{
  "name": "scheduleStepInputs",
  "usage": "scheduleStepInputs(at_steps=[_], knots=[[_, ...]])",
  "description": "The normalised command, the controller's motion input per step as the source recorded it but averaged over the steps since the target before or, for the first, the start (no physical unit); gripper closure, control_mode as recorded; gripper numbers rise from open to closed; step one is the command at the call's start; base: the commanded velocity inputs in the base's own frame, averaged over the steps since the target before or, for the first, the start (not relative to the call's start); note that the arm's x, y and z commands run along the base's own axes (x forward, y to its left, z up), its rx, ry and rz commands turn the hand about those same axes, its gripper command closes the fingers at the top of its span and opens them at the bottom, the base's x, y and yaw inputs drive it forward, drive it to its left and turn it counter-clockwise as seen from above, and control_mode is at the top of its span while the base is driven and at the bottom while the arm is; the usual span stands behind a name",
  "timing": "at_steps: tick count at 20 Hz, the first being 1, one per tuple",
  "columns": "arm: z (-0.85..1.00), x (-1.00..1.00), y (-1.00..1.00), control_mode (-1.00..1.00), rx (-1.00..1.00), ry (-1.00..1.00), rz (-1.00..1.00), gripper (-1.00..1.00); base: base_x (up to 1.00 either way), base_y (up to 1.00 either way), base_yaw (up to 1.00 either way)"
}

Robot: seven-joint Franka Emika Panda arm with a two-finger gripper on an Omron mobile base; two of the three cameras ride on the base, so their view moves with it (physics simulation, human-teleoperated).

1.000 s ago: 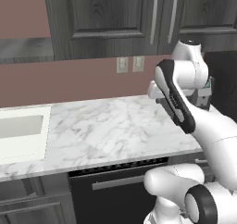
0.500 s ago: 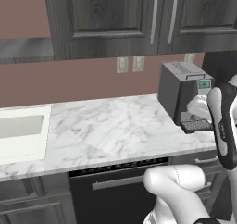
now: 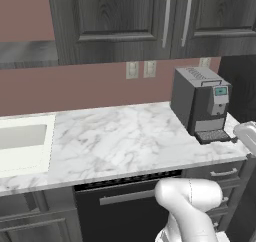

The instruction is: Take the pizza cutter from the drawer on the right and place it on the dining counter for cutting.

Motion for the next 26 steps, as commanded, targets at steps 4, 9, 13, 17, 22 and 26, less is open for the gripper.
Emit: scheduleStepInputs(at_steps=[4,9,13,17,22,26], knots=[[-0.37,-0.24,-0.14,-1.0,0.24,-0.02,-0.41,-1.0,0.0,0.0,0.0],[-0.23,-0.05,-0.12,-1.0,0.24,-0.01,-0.48,-1.0,0.0,0.0,0.0],[-0.43,0.02,-0.38,-1.0,0.22,-0.06,-0.37,-1.0,0.0,0.0,0.0],[-0.63,0.03,-0.72,-1.0,0.25,-0.19,-0.11,-1.0,0.0,0.0,0.0],[-0.61,0.0,-0.59,-1.0,0.17,-0.2,0.0,-1.0,0.0,0.0,0.0],[-0.4,0.05,-0.37,-1.0,0.09,-0.12,0.0,-1.0,0.0,0.0,0.0]])
